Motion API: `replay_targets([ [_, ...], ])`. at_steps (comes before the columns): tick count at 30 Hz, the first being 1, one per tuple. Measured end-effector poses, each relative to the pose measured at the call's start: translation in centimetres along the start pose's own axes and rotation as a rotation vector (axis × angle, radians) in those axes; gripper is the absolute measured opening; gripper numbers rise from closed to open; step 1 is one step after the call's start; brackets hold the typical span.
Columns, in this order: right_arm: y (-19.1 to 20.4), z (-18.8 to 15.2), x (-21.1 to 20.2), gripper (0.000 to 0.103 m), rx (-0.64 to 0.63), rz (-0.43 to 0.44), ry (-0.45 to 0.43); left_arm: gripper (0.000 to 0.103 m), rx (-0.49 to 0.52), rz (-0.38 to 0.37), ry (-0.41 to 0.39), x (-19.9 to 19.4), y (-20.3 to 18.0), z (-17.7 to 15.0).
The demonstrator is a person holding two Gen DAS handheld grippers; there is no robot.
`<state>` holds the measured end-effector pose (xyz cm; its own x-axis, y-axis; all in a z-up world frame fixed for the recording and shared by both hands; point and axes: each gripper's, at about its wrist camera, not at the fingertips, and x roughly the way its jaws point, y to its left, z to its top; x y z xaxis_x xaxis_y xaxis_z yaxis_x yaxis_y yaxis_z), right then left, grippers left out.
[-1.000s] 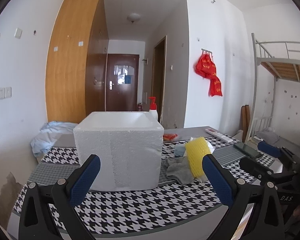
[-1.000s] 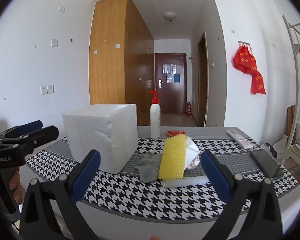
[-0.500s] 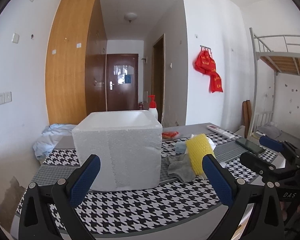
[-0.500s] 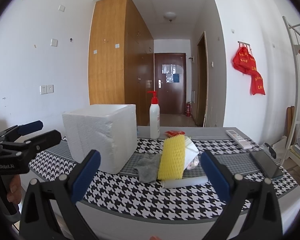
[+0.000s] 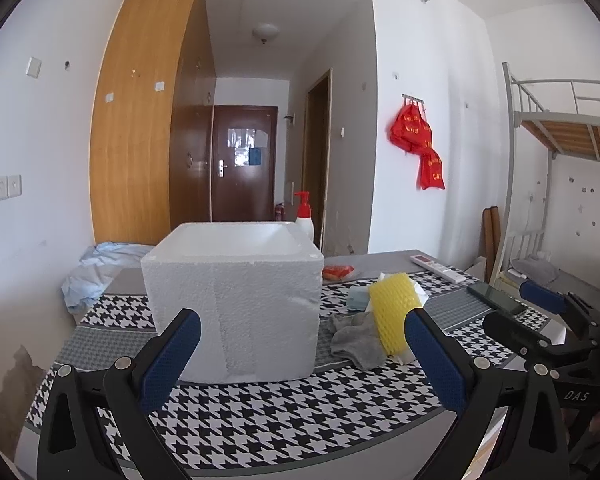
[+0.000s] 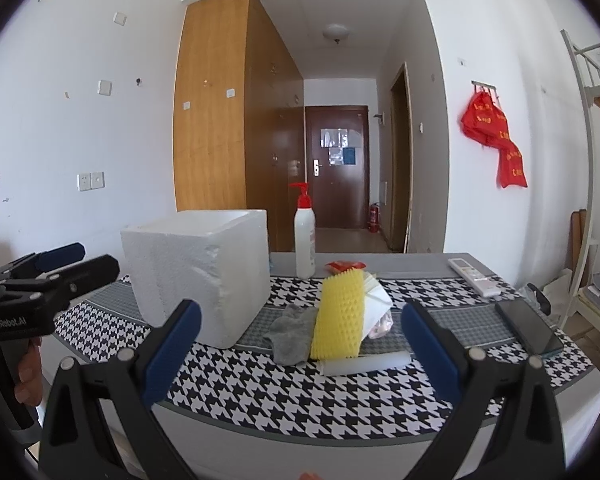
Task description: Organize soft objects
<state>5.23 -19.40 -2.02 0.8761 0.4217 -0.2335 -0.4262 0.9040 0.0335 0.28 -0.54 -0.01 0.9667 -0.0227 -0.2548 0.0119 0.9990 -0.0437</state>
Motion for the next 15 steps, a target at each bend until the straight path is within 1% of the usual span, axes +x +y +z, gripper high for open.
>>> replay_targets([
  [5, -0.2, 0.1, -0.1, 0.101, 0.001, 0.002, -0.005, 0.102, 0.010, -0.006, -0.005, 0.0, -0.6, 0.3],
  [10, -0.6, 0.2, -0.1, 0.101, 0.009, -0.004, -0.003, 0.102, 0.005, -0.020, 0.009, 0.5, -1.2, 0.5],
  [15, -1.2, 0.4, 0.0, 0.101, 0.015, -0.010, -0.004, 0.102, 0.024, -0.035, 0.014, 0.9, -1.9, 0.7],
])
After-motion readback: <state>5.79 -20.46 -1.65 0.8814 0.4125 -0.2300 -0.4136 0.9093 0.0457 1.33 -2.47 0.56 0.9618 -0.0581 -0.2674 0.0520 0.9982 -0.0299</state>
